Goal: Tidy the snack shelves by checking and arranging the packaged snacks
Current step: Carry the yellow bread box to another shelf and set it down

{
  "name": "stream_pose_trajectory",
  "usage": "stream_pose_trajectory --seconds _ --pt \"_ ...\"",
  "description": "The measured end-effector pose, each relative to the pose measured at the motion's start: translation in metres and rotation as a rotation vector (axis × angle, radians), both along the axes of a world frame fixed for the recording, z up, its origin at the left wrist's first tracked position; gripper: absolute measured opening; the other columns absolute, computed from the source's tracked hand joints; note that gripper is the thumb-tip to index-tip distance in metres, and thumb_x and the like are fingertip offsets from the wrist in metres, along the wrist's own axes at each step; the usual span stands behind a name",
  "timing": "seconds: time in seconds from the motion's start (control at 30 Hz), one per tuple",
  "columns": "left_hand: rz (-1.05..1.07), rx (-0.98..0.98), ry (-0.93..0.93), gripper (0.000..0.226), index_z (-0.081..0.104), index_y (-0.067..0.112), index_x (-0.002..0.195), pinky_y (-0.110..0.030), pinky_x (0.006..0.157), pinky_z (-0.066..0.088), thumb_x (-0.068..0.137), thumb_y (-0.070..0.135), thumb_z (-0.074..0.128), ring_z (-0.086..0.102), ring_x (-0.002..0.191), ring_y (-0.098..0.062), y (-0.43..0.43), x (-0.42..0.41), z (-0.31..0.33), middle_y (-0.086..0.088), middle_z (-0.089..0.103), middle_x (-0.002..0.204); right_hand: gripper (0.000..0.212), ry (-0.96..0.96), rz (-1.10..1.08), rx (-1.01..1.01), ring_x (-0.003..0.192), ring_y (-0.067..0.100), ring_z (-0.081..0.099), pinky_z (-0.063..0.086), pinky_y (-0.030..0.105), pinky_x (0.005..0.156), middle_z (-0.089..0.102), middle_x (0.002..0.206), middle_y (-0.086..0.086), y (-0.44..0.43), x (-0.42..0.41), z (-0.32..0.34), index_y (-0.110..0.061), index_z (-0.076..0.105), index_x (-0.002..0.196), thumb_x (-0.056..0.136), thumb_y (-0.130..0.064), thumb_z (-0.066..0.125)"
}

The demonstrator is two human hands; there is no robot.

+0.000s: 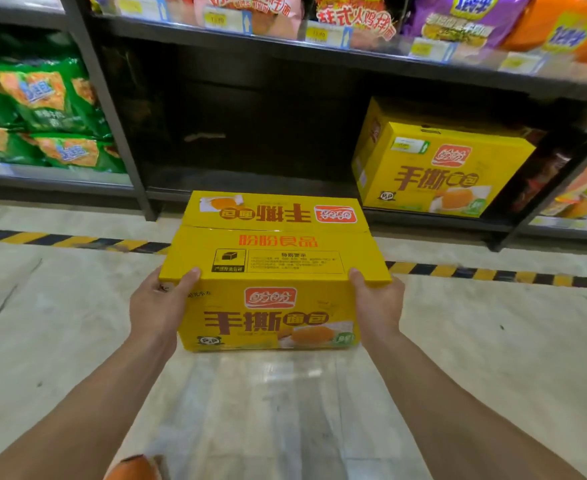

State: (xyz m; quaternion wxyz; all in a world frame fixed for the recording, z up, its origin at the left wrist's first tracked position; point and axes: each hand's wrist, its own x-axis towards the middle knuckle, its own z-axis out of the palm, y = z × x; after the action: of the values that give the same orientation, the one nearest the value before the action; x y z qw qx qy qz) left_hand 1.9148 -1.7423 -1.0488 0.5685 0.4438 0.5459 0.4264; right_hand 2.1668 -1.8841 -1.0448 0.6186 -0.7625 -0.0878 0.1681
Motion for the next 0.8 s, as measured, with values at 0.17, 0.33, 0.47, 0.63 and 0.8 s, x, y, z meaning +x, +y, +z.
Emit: stream_pose_trajectory --seconds 0.17,0.33,0.47,0.63,0.8 --pt "-0.064 0.029 0.075 0.043 0.066 0.025 0.133 -0.042 0.089 0.055 0.093 0.035 0.080 0.069 0.099 -0.015 -0.003 -0.004 -0.030 0.002 0.073 0.114 0.043 0.001 -0.021 0.041 0.103 0.025 0.073 0.059 0.030 0.078 0.073 0.117 0.010 -0.010 0.001 -0.035 -0.011 0.062 0.125 0.091 -0.028 0.082" --pt "-0.152 0.008 0.188 0.063 0.050 0.019 0.144 -0.051 0.102 0.053 0.092 0.039 0.080 0.065 0.114 -0.027 0.010 -0.007 -0.027 -0.002 0.065 0.122 0.053 0.038 -0.058 0.065 0.112 0.022 0.066 0.050 0.019 0.072 0.061 0.131 0.006 -0.007 -0.003 -0.040 -0.027 0.044 0.128 0.091 -0.035 0.081" --pt "-0.297 -0.050 0.252 0.053 0.059 0.029 0.141 -0.055 0.110 0.048 0.093 0.044 0.077 0.064 0.121 -0.029 0.019 -0.012 -0.020 -0.001 0.070 0.130 0.060 0.070 -0.070 0.066 0.112 0.021 0.064 0.048 0.020 0.072 0.059 0.136 0.006 -0.007 -0.003 -0.043 -0.026 0.045 0.139 0.092 -0.040 0.080" --pt "-0.311 -0.082 0.255 0.039 0.062 0.038 0.127 -0.060 0.115 0.044 0.092 0.049 0.077 0.062 0.126 -0.031 0.022 -0.010 -0.018 -0.001 0.069 0.132 0.070 0.130 -0.110 0.059 0.111 0.023 0.059 0.047 0.034 0.084 0.053 0.142 0.008 0.001 0.004 -0.045 -0.023 0.041 0.149 0.093 -0.036 0.079" --pt "-0.263 -0.045 0.199 0.032 0.065 0.033 0.122 -0.055 0.113 0.044 0.095 0.044 0.075 0.061 0.124 -0.032 0.016 -0.007 -0.021 -0.004 0.070 0.128 0.076 0.123 -0.137 0.084 0.118 0.028 0.059 0.048 0.035 0.086 0.046 0.149 0.008 0.010 0.004 -0.047 -0.021 0.033 0.157 0.095 -0.033 0.077"
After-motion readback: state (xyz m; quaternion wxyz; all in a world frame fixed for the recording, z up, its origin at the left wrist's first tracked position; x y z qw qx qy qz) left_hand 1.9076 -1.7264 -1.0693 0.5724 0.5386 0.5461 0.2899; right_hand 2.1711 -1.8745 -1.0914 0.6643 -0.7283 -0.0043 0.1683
